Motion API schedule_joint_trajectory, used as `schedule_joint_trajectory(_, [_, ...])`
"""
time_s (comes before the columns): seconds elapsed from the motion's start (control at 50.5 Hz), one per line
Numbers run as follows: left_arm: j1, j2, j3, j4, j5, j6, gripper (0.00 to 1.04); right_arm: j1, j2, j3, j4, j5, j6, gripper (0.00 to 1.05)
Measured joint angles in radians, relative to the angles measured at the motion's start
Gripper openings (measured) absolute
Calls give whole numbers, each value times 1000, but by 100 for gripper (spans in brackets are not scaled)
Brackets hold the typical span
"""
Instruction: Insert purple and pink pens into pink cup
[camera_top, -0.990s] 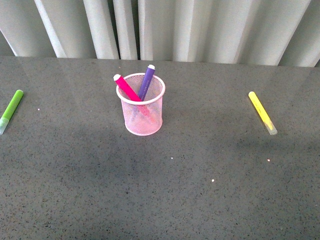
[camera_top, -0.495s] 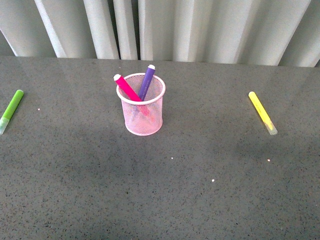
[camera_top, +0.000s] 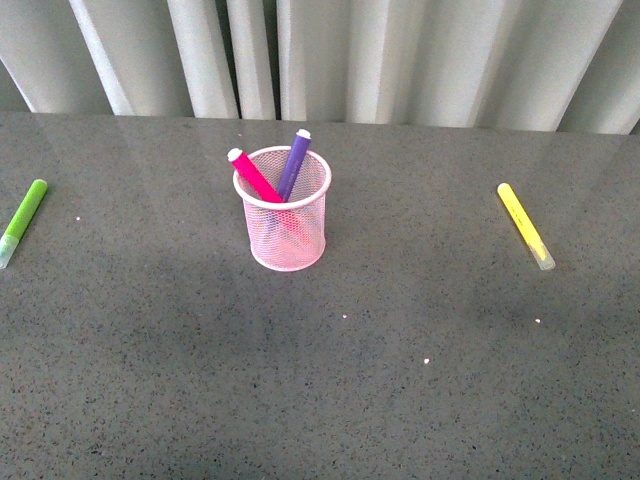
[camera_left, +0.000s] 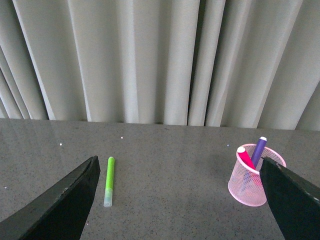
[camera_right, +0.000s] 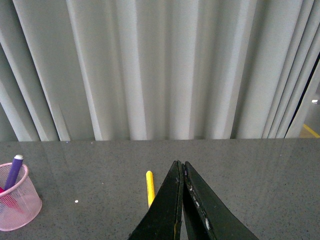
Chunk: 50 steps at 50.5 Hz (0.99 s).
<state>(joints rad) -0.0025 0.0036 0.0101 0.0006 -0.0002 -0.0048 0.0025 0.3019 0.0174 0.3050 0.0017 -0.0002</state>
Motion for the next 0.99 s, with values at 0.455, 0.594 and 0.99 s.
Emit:
schedule_joint_trajectory(0.455, [0,0,0,0,0,0,98,0,-122,0,-121,0,0,3])
schedule_joint_trajectory(0.594, [0,0,0,0,0,0,98,0,-239,0,-274,0,0,3])
schedule_joint_trajectory(0.99, [0,0,0,0,0,0,98,0,-298,0,-303,0,0,25])
